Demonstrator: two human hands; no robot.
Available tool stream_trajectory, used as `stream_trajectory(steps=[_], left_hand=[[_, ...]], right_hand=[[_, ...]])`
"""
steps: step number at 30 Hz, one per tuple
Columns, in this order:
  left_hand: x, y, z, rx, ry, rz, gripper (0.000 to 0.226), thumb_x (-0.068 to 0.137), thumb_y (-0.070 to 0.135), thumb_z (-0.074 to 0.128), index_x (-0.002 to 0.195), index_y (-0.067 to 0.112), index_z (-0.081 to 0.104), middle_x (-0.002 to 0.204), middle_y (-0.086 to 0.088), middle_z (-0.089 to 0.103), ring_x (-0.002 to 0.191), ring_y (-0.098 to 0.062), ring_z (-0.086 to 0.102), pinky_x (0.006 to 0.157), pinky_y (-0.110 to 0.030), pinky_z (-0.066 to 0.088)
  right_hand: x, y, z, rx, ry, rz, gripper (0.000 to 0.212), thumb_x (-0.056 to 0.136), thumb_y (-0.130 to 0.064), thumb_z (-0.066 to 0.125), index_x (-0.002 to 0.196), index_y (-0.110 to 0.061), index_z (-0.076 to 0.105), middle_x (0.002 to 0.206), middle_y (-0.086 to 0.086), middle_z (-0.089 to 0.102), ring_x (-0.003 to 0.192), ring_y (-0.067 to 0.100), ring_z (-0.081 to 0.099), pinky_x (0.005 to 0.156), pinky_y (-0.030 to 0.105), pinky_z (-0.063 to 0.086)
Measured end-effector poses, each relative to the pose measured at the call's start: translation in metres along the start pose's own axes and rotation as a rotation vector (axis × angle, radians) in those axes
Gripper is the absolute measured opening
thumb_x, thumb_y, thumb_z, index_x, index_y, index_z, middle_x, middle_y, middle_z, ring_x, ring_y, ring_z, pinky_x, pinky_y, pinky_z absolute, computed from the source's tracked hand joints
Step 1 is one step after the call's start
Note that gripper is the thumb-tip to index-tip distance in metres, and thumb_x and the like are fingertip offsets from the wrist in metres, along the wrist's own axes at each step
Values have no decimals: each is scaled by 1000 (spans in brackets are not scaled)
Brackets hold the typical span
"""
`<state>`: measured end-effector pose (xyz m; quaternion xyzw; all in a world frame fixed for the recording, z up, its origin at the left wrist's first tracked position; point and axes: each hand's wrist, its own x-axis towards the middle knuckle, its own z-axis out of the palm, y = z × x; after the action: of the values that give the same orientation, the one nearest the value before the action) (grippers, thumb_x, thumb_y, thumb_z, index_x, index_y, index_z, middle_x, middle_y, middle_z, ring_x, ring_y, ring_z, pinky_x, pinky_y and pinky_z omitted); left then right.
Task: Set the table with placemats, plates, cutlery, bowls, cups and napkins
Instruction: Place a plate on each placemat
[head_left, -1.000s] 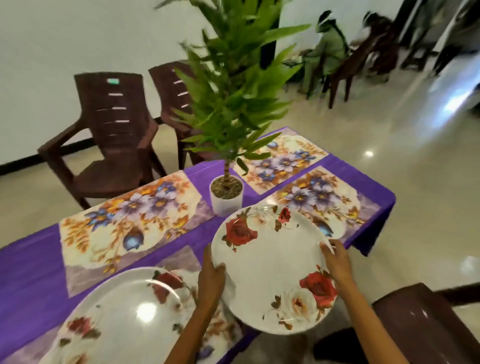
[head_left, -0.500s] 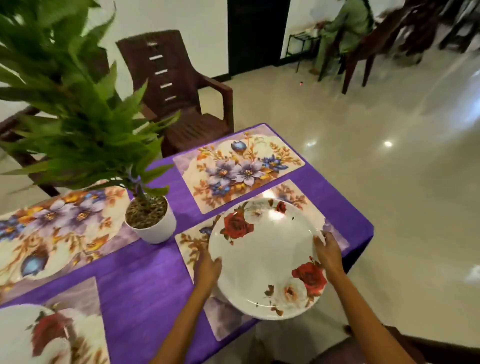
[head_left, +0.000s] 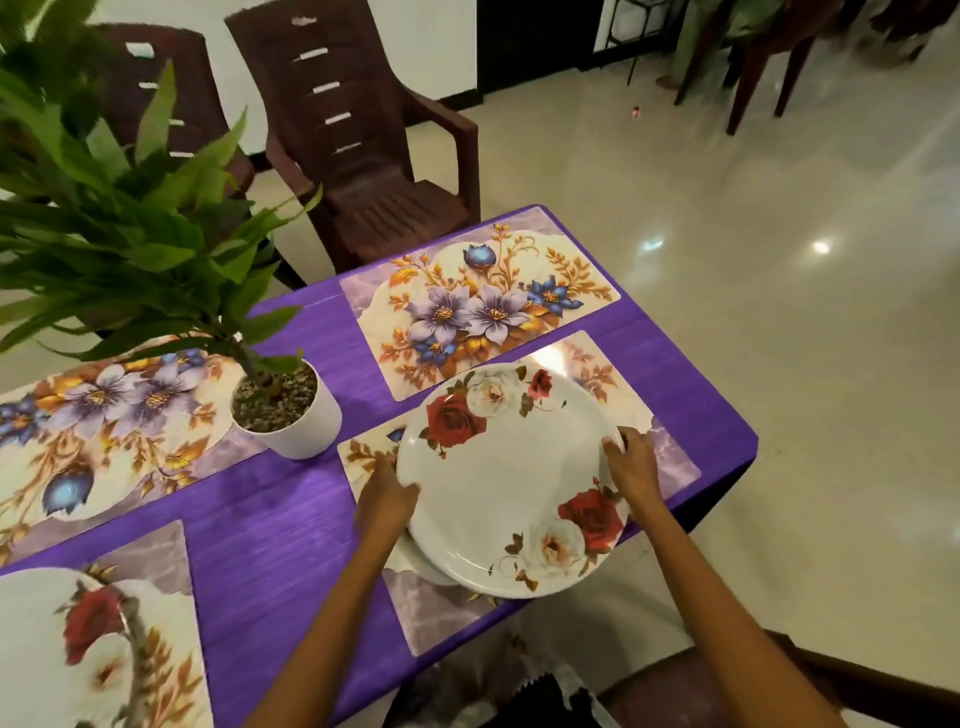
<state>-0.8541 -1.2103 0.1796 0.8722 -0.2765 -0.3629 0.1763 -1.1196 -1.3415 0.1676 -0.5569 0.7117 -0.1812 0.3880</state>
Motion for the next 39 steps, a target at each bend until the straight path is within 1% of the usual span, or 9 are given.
stream_trajectory(steps=[7, 10, 14, 17, 23, 26, 32, 36, 39], left_hand=[[9, 7, -8, -281, 6, -6, 33, 91, 17, 48, 116, -3, 58, 121, -23, 58, 109, -38, 54, 94, -43, 44], [8, 17, -10, -347, -13, -34, 34, 96, 16, 42, 112, -10, 57, 120, -26, 58, 111, -40, 54, 95, -43, 45], [3, 20, -8, -374, -10, -85, 28, 86, 18, 52, 102, -5, 57, 106, -22, 62, 95, -36, 59, 73, -38, 46], [1, 22, -7, -318, -1, -67, 24, 83, 20, 53, 92, -1, 58, 98, -20, 61, 97, -37, 59, 80, -45, 49], [-3, 41, -16, -319, -52, -9, 49, 74, 31, 56, 114, 3, 58, 113, -16, 61, 101, -35, 55, 91, -39, 46], [-4, 50, -17, -371, -46, 27, 34, 85, 19, 57, 115, 3, 57, 108, -13, 59, 95, -30, 53, 84, -34, 43], [-11, 109, -7, -472, 100, 176, 41, 91, 10, 49, 130, 7, 37, 121, -9, 51, 110, -28, 52, 93, -42, 43], [4, 163, 2, -555, 133, 240, 35, 96, 14, 46, 130, 11, 37, 119, -10, 54, 103, -27, 53, 95, -44, 46], [14, 216, 24, -629, 98, 240, 39, 94, 11, 46, 132, 12, 37, 112, -7, 51, 101, -23, 50, 85, -35, 45]], right_hand=[[-9, 2, -5, -168, -13, 88, 47, 95, -29, 50, 133, -1, 45, 142, 18, 37, 128, 34, 38, 103, 42, 40], [-20, 3, -1, -178, -6, 149, 40, 95, -25, 48, 127, -1, 49, 134, 19, 42, 118, 36, 47, 95, 40, 44], [-21, -4, 1, -121, 48, 216, 28, 90, -15, 50, 113, 1, 55, 128, 19, 48, 114, 35, 49, 92, 42, 48], [-21, -6, 2, -151, 56, 259, 22, 88, -9, 52, 108, 1, 56, 129, 18, 45, 118, 34, 44, 90, 40, 46], [-15, -6, -4, -188, 99, 225, 27, 92, -15, 50, 113, 2, 55, 131, 20, 46, 122, 35, 41, 97, 40, 43], [-8, -8, -20, -107, 121, 193, 39, 94, -18, 45, 126, 4, 49, 136, 21, 46, 126, 36, 40, 103, 40, 38], [20, -20, -65, 165, 171, 146, 31, 97, -29, 43, 104, -2, 55, 99, 13, 60, 98, 34, 59, 77, 38, 45], [56, -24, -106, 338, 142, 27, 33, 97, -33, 46, 116, -8, 56, 106, 11, 63, 95, 32, 61, 76, 41, 53], [94, -28, -143, 424, 109, -26, 31, 96, -27, 50, 122, -10, 50, 108, 9, 58, 89, 25, 60, 58, 28, 48]])
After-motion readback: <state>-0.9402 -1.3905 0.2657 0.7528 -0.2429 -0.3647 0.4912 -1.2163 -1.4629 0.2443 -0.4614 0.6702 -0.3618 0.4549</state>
